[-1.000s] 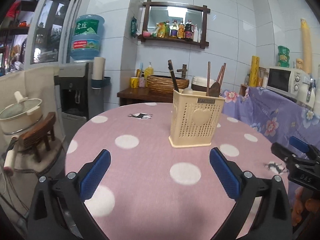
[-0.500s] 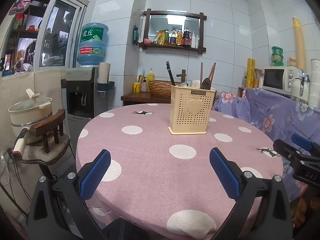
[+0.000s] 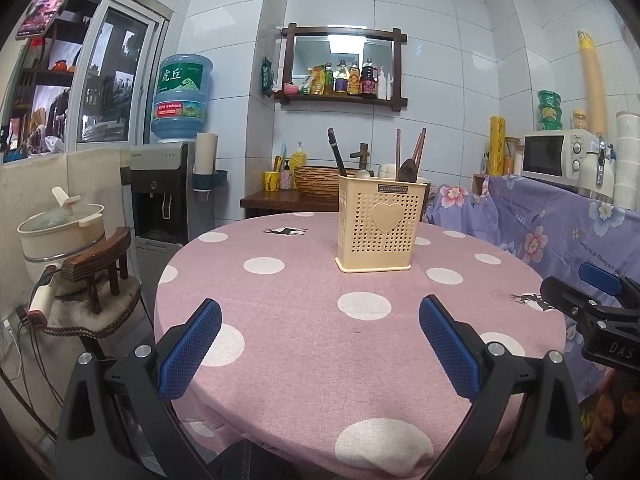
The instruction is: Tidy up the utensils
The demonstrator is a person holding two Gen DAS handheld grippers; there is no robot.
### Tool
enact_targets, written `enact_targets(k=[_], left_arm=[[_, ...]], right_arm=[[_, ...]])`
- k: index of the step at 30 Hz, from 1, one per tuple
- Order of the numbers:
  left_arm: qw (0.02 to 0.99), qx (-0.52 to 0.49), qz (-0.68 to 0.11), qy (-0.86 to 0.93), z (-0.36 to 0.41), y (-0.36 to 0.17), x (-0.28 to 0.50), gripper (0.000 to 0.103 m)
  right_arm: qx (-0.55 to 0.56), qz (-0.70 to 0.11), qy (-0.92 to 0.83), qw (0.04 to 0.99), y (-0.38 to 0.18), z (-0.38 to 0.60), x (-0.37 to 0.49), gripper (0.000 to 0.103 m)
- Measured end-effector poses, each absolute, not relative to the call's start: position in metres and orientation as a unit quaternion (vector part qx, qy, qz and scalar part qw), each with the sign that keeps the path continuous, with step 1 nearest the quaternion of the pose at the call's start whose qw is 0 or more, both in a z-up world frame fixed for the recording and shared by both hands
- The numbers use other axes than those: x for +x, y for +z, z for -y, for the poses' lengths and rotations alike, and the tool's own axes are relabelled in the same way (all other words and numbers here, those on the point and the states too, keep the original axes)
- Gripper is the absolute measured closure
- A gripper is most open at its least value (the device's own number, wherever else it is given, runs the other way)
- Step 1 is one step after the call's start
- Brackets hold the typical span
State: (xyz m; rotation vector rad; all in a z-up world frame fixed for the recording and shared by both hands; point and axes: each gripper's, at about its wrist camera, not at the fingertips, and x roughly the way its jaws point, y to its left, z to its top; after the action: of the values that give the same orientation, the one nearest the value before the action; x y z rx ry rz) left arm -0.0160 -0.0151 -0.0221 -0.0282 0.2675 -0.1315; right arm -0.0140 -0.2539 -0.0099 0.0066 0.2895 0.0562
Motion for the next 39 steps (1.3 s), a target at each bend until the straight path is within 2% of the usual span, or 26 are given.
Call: enact_targets(k=[39], left_arm=[[0.990,-0.015,-0.132,-0.056,0.0149,-0.0177,-0.0178,0.005]], right_arm=[[0.000,-0.147,0.033,0.989,-0.0121,0.2497,-0.0147,0.006]])
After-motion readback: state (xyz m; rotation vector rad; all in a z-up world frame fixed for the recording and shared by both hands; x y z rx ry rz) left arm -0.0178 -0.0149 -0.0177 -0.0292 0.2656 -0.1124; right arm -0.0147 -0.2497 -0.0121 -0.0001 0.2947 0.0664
